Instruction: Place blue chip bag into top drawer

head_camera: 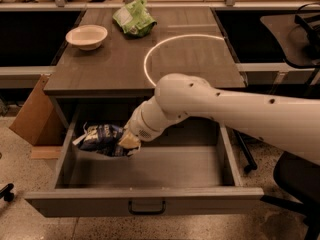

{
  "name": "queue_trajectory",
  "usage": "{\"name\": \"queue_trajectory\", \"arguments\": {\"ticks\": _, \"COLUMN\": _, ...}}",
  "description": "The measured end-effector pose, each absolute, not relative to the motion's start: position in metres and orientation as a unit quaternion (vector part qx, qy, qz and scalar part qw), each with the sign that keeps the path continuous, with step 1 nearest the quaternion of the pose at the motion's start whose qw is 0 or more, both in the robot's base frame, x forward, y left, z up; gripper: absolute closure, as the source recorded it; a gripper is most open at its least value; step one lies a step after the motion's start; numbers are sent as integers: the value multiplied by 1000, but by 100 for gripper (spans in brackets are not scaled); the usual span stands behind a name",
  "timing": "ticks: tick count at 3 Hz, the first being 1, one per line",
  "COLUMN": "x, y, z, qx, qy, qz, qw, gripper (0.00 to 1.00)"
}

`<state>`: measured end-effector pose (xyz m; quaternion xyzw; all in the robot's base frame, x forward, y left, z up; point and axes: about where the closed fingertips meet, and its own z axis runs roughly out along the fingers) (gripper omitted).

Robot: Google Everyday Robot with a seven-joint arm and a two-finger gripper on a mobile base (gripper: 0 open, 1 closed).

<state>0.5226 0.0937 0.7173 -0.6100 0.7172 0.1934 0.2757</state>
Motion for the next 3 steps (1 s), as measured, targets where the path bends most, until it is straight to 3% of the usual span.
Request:
{"name": "queue_trajectory", "arguments": {"ticks": 2, "x": 540, "y": 98, "z": 679, "qx": -582, "qy": 734, "qz": 197, "qw": 288, "gripper": 15}}
{"name": "queue_trajectory", "arguments": {"ticks": 3, "x": 544, "y": 84, "z": 693, "qx": -568, "qy": 736, "qz": 189, "qw": 315, "gripper": 0}}
